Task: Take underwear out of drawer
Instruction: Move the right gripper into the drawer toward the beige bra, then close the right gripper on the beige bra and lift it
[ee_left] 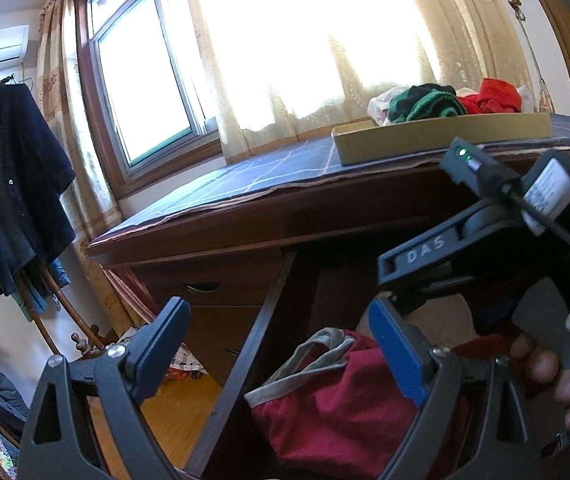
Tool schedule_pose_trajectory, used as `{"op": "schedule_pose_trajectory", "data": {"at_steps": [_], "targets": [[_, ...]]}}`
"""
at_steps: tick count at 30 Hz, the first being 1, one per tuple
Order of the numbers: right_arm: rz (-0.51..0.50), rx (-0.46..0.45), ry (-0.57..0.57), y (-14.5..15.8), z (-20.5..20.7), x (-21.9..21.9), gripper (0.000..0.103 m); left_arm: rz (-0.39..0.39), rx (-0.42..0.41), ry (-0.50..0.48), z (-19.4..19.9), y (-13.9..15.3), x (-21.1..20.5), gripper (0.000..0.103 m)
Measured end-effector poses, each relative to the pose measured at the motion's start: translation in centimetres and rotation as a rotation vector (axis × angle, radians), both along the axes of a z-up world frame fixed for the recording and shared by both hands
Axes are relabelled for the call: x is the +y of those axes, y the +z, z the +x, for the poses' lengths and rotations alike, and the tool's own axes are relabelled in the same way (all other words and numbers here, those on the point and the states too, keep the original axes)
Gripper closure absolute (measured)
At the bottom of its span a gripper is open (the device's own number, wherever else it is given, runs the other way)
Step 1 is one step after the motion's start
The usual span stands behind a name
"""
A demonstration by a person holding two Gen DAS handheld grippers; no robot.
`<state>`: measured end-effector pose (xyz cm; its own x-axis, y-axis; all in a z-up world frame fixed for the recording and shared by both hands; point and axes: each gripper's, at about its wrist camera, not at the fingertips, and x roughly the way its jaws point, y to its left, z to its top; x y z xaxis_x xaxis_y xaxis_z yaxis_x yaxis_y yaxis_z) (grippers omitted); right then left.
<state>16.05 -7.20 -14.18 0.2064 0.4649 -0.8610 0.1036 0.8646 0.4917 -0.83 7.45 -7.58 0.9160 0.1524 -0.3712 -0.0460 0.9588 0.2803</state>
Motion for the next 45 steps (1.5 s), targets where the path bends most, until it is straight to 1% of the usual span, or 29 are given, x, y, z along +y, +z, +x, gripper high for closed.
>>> {"op": "schedule_pose_trajectory", "data": {"at_steps": [7,9,13,17,21,22,26,30,35,36,38,40,41,45], "targets": [[0.0,-0.004,0.006,-0.6,0.1,0.5,0.005,0.003,0.0,0.0,0.1,0.0,0.1,0.01],[-0.002,-0.006,0.007,-0.6,0.0,0.4,0.012,0.004,0.0,0.001,0.1,0.0,0.0,0.01],[0.008,-0.012,0.02,-0.5,-0.5,0.0,0.022,0.007,0.0,0.001,0.1,0.0,0.0,0.01],[0.018,-0.039,0.043,0.4,-0.9,-0.1,0.037,0.013,0.002,0.003,0.1,0.1,-0.1,0.01],[0.069,-0.058,0.024,1.0,-1.8,-1.0,0.049,0.02,0.007,0.007,0.3,0.1,-0.2,0.01],[0.094,-0.066,0.015,1.2,-2.2,-1.6,0.05,0.021,0.008,0.008,0.3,0.1,-0.2,0.01],[0.128,-0.123,-0.044,2.2,-4.3,-4.1,0.051,0.029,0.014,0.015,0.4,0.0,-0.3,0.01],[0.157,-0.204,-0.121,3.9,-6.4,-7.8,0.052,0.038,0.022,0.024,0.6,0.0,-0.4,0.01],[0.217,-0.258,-0.185,5.7,-8.9,-12.5,0.052,0.044,0.03,0.034,0.7,-0.1,-0.5,0.01],[0.231,-0.263,-0.191,5.9,-9.5,-13.4,0.052,0.046,0.032,0.036,0.7,-0.1,-0.5,0.01],[0.291,-0.265,-0.202,6.2,-10.2,-14.4,0.052,0.047,0.036,0.041,0.7,-0.1,-0.5,0.01],[0.367,-0.27,-0.208,6.5,-11.1,-15.4,0.052,0.048,0.039,0.042,0.8,-0.1,-0.5,0.01],[0.38,-0.278,-0.21,6.7,-11.6,-15.9,0.052,0.048,0.04,0.043,0.7,-0.1,-0.5,0.01],[0.38,-0.331,-0.185,9.0,-12.3,-16.1,0.052,0.046,0.044,0.043,0.7,-0.1,-0.5,0.01]]}}
